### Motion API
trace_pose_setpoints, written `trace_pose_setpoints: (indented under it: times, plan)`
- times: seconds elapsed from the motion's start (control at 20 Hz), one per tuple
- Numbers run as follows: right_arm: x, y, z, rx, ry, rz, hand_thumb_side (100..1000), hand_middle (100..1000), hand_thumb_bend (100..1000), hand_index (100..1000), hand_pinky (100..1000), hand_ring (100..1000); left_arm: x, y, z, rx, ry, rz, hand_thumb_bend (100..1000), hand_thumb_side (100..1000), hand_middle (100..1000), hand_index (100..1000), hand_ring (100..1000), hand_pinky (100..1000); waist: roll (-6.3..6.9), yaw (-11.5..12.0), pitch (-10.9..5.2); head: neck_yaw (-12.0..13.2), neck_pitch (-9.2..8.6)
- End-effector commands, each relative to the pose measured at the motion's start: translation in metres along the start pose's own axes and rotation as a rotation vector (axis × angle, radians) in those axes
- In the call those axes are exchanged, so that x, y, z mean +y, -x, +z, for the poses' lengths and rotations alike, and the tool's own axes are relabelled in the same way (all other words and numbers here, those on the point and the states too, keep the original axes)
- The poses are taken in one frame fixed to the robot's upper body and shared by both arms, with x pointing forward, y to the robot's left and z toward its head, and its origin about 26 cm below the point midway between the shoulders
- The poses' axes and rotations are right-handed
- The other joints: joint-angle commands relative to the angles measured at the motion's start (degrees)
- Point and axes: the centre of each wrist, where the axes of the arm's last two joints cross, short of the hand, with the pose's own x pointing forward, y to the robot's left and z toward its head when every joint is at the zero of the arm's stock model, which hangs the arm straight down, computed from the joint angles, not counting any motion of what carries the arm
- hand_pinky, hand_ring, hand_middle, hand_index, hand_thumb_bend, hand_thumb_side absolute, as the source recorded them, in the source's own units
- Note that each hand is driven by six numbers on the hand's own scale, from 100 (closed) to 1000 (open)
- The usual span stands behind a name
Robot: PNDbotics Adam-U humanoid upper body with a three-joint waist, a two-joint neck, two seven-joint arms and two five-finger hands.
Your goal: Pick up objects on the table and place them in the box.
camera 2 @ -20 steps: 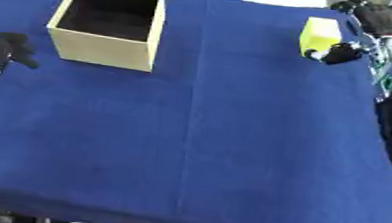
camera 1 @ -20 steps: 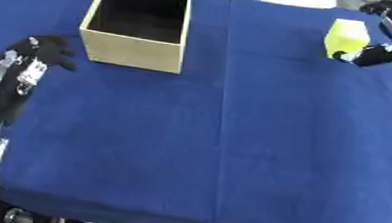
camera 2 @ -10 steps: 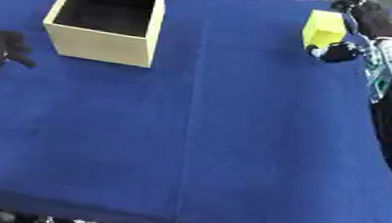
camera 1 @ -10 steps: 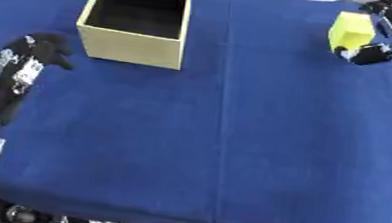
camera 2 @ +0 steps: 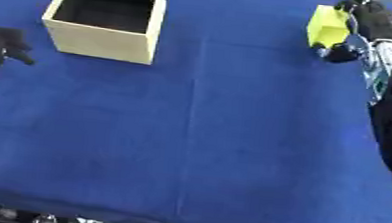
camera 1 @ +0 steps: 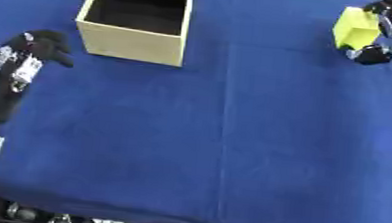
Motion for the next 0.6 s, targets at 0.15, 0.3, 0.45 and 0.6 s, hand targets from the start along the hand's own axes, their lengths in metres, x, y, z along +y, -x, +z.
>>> trace_pose_setpoints:
  times: [0.15,0.3,0.45,0.6]
  plan:
    - [-0.0119,0.0076,-0.0030,0.018,0.057,0.025,100,534,377,670,677,754,0.0027,-0.0084,-0.0042,-0.031,0.003,-0.019,289,702,624,783,600,1000,0.12,0.10,-0.83,-0.19,0.28]
    - [-0.0130,0.0071,-0.0034,0.020,0.090,0.021,100,438,376,567,649,710,0.0029,-0.0085,-0.0043,-0.032,0.003,-0.018,289,702,624,783,600,1000,0.03,0.15,-0.90,-0.16,0.28]
    - [-0.0143,0.0058,-0.0039,0.019,0.130,0.008,100,393,373,499,632,681,0.0030,-0.0084,-0.0044,-0.031,0.002,-0.017,289,702,624,783,600,1000,-0.09,0.17,-1.04,-0.16,0.28]
    - [-0.0171,0.0038,-0.0050,0.003,0.163,-0.005,100,378,363,467,623,670,0.0035,-0.0085,-0.0044,-0.030,0.001,-0.015,289,700,624,783,599,1000,-0.25,0.09,-1.31,-0.04,0.28]
